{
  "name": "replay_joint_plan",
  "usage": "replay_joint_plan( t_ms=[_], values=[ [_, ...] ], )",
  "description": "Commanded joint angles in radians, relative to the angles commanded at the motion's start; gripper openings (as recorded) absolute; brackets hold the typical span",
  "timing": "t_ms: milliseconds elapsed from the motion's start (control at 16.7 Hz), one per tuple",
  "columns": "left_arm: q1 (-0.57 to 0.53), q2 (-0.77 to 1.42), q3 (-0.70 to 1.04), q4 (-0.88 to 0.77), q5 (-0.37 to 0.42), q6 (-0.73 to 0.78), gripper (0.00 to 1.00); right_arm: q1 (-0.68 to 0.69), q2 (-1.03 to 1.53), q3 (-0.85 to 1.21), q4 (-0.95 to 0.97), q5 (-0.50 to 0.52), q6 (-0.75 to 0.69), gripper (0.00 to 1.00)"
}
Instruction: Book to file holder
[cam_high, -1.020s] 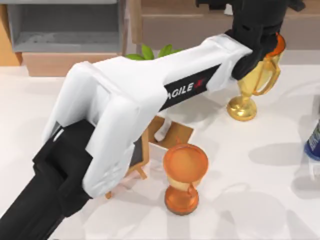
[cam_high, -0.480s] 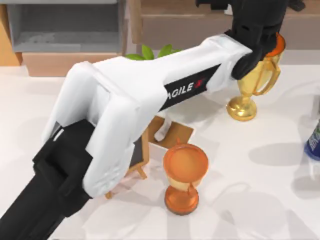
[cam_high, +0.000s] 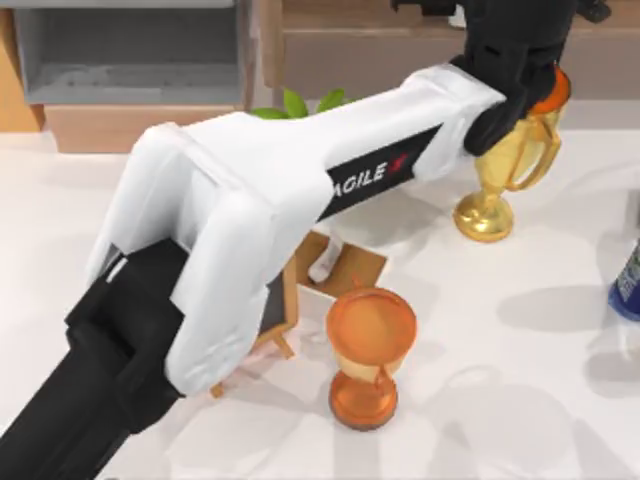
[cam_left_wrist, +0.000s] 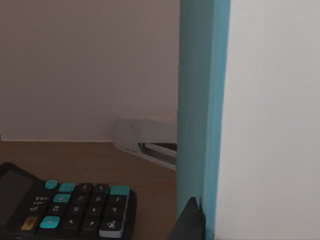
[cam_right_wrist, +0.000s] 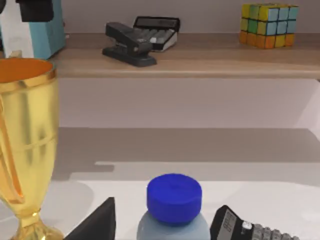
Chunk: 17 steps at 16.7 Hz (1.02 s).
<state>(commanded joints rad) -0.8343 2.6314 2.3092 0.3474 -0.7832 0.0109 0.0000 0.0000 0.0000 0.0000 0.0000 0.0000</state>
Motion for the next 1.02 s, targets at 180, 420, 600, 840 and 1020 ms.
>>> replay_joint_plan(
  t_ms=[180,420,600,840,1020],
  values=[
    [0.0,-0.003,0.019,-0.023,0.0,0.0,0.0,0.0,0.0,0.0,0.0,0.0,0.0,1.0],
    [0.0,-0.002,0.024,-0.031,-0.001,0.002,0.0,0.0,0.0,0.0,0.0,0.0,0.0,1.0],
    [-0.004,-0.021,-0.004,-0.014,-0.005,0.01,0.0,0.0,0.0,0.0,0.0,0.0,0.0,1.0],
    [-0.025,-0.131,-0.187,0.081,-0.039,0.067,0.0,0.0,0.0,0.0,0.0,0.0,0.0,1.0],
    [-0.045,-0.266,-0.431,0.187,-0.077,0.139,0.0,0.0,0.0,0.0,0.0,0.0,0.0,1.0]
  ],
)
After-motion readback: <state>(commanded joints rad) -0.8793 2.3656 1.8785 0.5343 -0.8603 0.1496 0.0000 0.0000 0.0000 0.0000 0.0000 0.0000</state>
